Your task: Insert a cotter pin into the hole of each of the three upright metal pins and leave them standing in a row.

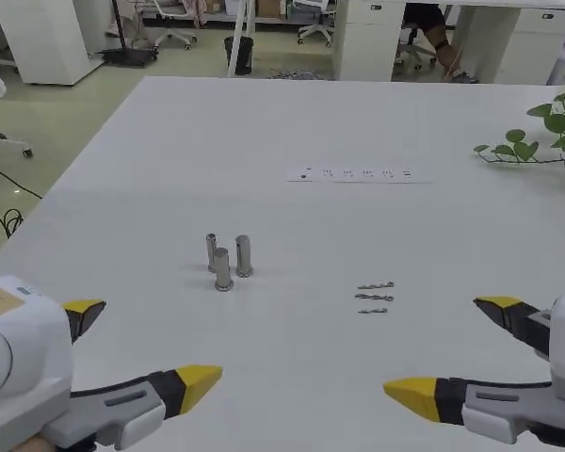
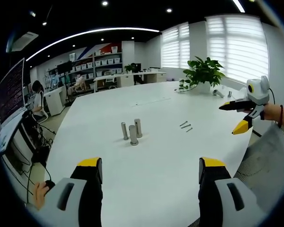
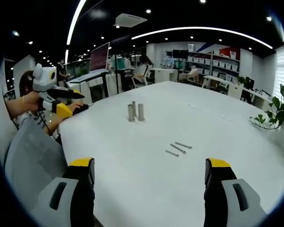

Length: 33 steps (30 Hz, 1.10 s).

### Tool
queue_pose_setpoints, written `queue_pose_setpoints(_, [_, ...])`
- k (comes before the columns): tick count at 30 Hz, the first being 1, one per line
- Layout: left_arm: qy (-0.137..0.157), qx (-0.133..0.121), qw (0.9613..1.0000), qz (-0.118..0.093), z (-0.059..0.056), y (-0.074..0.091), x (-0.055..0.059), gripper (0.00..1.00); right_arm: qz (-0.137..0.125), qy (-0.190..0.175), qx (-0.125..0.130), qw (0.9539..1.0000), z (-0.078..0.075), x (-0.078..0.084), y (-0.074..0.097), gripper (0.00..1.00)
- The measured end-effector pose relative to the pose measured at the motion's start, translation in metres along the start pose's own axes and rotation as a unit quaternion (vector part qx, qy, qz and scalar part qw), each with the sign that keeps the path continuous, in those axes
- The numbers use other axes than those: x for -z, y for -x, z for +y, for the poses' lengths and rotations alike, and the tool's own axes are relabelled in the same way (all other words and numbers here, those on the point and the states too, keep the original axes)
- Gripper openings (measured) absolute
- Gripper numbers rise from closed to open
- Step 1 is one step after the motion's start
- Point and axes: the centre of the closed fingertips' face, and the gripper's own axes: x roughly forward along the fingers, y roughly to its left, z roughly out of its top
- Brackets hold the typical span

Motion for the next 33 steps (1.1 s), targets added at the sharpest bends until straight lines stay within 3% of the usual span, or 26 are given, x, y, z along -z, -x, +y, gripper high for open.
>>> queue_pose_setpoints(3, [0.016,0.001,0.9998,-0.007,0.006,-0.006,-0.002,0.80,-0.006,0.003,-0.005,1.0000,0.001,-0.002,-0.001,0.96])
queue_pose_setpoints(11, [0.007,-0.006,0.9998,-0.018,0.021,-0.021,-0.010,0.68,-0.007,0.002,-0.011,0.9999,0.000,-0.003,-0.004,0.91])
queue_pose_setpoints(15, [0.013,-0.016,0.9990,-0.040,0.034,-0.031,-0.019,0.60,-0.005,0.000,-0.010,0.9999,-0.002,-0.001,-0.004,0.90])
queue_pose_setpoints(23, [0.003,-0.024,0.9988,-0.044,0.056,-0.057,-0.028,0.50,-0.007,-0.014,-0.005,0.9999,-0.008,-0.001,-0.007,0.87])
queue_pose_setpoints(33, [-0.008,-0.029,0.9991,-0.029,0.077,-0.088,-0.026,0.44,-0.005,-0.022,-0.002,0.9997,-0.010,0.000,-0.016,0.85])
